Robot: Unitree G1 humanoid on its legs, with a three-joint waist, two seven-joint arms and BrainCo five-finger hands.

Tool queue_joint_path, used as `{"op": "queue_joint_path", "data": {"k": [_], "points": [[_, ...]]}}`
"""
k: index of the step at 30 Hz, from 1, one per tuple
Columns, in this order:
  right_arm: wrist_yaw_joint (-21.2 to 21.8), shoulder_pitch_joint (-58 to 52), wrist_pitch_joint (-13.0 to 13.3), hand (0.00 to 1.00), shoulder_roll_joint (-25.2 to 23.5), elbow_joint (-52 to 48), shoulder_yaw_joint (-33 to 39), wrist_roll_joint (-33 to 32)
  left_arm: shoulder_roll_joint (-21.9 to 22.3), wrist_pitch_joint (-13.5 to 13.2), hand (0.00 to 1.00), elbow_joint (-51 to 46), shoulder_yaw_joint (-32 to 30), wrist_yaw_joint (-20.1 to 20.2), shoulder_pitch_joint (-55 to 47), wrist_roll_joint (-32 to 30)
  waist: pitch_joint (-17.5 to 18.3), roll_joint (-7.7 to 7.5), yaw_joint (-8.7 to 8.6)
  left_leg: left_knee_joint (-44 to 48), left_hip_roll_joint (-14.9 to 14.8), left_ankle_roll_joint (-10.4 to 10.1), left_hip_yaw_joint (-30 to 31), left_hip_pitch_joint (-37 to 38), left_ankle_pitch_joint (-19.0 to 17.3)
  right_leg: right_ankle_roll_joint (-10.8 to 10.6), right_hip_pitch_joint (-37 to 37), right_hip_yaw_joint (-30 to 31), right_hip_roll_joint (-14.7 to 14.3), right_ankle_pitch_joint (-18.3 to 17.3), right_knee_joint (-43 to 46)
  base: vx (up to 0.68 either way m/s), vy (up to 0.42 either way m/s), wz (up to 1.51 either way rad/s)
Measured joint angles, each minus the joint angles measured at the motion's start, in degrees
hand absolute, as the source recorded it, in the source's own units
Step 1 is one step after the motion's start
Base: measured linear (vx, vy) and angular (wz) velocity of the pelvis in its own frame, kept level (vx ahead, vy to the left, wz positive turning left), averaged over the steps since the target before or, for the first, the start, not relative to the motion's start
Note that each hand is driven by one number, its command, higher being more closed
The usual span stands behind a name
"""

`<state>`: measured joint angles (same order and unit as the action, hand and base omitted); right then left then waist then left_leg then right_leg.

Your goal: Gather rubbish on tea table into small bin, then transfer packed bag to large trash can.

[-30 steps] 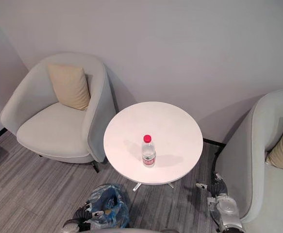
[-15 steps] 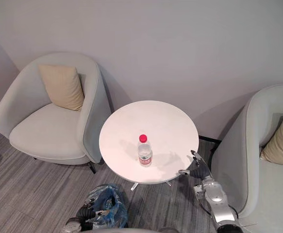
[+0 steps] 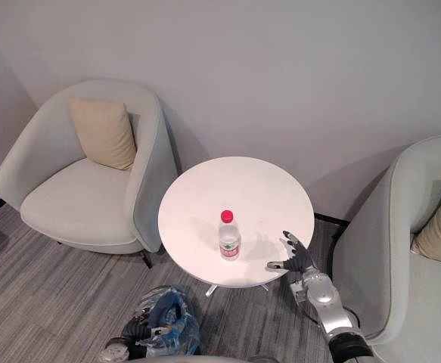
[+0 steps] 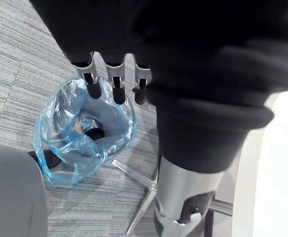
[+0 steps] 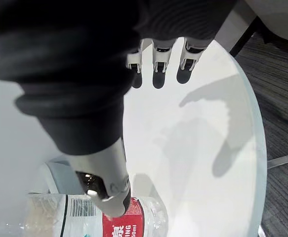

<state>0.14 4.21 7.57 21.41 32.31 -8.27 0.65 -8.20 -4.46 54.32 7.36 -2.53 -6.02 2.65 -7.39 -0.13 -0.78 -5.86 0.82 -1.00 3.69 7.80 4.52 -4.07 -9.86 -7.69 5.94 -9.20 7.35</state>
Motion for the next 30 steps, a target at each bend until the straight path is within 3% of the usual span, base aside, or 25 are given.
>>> {"op": "queue_joint_path", "data": {"k": [30], "points": [[-2.5, 9.6, -0.1, 0.0, -4.4, 7.1, -5.9, 2.3, 0.1, -1.0, 0.0, -0.1, 1.3, 0.0, 0.9, 0.0, -1.7, 0.34, 0.34, -0.1, 0.3, -0.1, 2.3, -1.9, 0.0, 0.1, -0.1, -2.7, 0.0, 0.0, -1.7, -0.02, -0.02, 0.04]]}}
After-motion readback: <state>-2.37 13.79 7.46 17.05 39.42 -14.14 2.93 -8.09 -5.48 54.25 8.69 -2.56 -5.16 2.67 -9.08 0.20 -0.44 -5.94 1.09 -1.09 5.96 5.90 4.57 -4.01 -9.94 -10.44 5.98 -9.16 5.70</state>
